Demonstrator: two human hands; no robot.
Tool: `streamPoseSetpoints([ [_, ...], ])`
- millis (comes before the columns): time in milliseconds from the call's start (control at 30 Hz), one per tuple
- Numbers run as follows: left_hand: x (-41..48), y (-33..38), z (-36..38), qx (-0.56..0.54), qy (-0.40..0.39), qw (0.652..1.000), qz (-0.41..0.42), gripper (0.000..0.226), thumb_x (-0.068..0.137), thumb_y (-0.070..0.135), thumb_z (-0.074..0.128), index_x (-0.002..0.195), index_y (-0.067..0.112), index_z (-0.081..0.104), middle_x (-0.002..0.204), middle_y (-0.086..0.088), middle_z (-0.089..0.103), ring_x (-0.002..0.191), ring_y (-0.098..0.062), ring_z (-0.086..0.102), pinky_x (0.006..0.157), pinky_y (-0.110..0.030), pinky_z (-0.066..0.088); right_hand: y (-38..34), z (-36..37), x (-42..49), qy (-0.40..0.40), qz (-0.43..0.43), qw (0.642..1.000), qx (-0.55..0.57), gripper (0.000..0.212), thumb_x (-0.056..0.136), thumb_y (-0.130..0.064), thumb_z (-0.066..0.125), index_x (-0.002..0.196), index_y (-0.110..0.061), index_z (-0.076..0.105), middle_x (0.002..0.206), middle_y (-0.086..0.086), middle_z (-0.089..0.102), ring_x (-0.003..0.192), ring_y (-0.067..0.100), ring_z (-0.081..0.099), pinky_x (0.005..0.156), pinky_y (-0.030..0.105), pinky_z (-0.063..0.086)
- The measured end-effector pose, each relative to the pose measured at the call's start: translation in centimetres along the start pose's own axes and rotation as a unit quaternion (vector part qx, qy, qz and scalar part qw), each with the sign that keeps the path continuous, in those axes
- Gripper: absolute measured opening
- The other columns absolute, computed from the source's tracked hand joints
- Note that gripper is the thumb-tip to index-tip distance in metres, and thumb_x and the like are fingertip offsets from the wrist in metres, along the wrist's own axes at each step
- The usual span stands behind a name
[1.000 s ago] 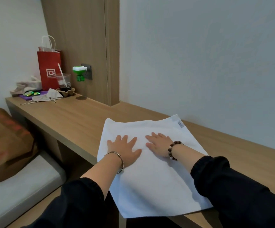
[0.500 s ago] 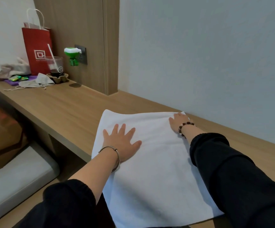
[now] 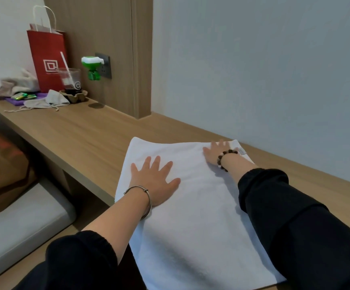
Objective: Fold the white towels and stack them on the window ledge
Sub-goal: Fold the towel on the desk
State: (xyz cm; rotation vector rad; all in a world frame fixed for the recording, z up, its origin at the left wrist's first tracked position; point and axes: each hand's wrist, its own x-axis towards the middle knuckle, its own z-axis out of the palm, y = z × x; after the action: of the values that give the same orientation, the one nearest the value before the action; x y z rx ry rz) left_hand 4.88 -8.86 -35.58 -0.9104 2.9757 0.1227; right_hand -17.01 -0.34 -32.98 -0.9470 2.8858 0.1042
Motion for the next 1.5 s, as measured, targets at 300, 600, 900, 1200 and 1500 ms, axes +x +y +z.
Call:
streamPoseSetpoints([
  [300, 1.0, 0.5, 0.1, -0.002, -0.009, 0.999, -0.051, 0.059, 0.095, 0.056, 0.011, 0.15, 0.038, -0.002, 0.16, 0.004, -0.009, 0.146, -0.019, -0.009, 0.111, -0.061, 0.001, -0.1, 2.4, -2.7, 0.007, -0.054, 0.998, 0.045, 0.058, 0.098, -0.052, 0.011, 0.152, -0.03, 0.004, 0.16, -0.003, -0.007, 0.147, 0.021, -0.004, 0.116, 0.053, -0.001],
  [600, 8.2, 1.1, -1.1, -0.009, -0.036, 0.999, 0.004, 0.057, 0.098, 0.052, 0.012, 0.151, 0.034, 0.0, 0.159, 0.008, -0.009, 0.146, -0.02, -0.01, 0.116, -0.052, -0.003, -0.1, 3.0, -2.3, 0.018, -0.055, 0.996, 0.061, 0.058, 0.097, -0.052, 0.013, 0.152, -0.032, 0.006, 0.16, -0.004, -0.006, 0.147, 0.02, -0.004, 0.116, 0.052, -0.001],
  [900, 8.2, -7.5, -1.1, -0.026, -0.011, 0.993, -0.116, 0.058, 0.099, 0.047, 0.013, 0.152, 0.026, 0.004, 0.16, 0.005, -0.006, 0.147, -0.018, -0.001, 0.117, -0.049, 0.005, 4.3, 2.7, -0.4, 0.028, 0.026, 0.998, 0.047, 0.06, 0.096, -0.05, 0.01, 0.151, -0.029, 0.007, 0.16, -0.006, -0.003, 0.147, 0.019, -0.001, 0.115, 0.055, 0.007],
  [1200, 8.6, -8.2, -0.7, -0.131, 0.093, 0.975, -0.153, 0.058, 0.096, 0.041, 0.035, 0.148, 0.017, 0.024, 0.15, -0.006, 0.034, 0.136, -0.024, 0.034, 0.111, -0.042, 0.025, 4.4, 1.5, 1.1, 0.104, 0.054, 0.988, 0.101, 0.047, 0.097, -0.032, 0.033, 0.14, -0.012, 0.035, 0.144, 0.01, 0.033, 0.13, 0.03, 0.034, 0.101, 0.045, 0.038],
  [1500, 11.3, -9.9, -1.1, -0.125, 0.121, 0.956, -0.235, 0.043, 0.087, 0.052, 0.052, 0.112, 0.019, 0.062, 0.122, -0.009, 0.054, 0.112, -0.029, 0.051, 0.096, -0.037, 0.043, 6.5, -1.7, 5.9, 0.013, 0.089, 0.98, 0.18, 0.019, 0.095, -0.014, 0.044, 0.081, -0.003, 0.05, 0.069, 0.011, 0.052, 0.06, 0.024, 0.051, 0.05, 0.027, 0.04],
])
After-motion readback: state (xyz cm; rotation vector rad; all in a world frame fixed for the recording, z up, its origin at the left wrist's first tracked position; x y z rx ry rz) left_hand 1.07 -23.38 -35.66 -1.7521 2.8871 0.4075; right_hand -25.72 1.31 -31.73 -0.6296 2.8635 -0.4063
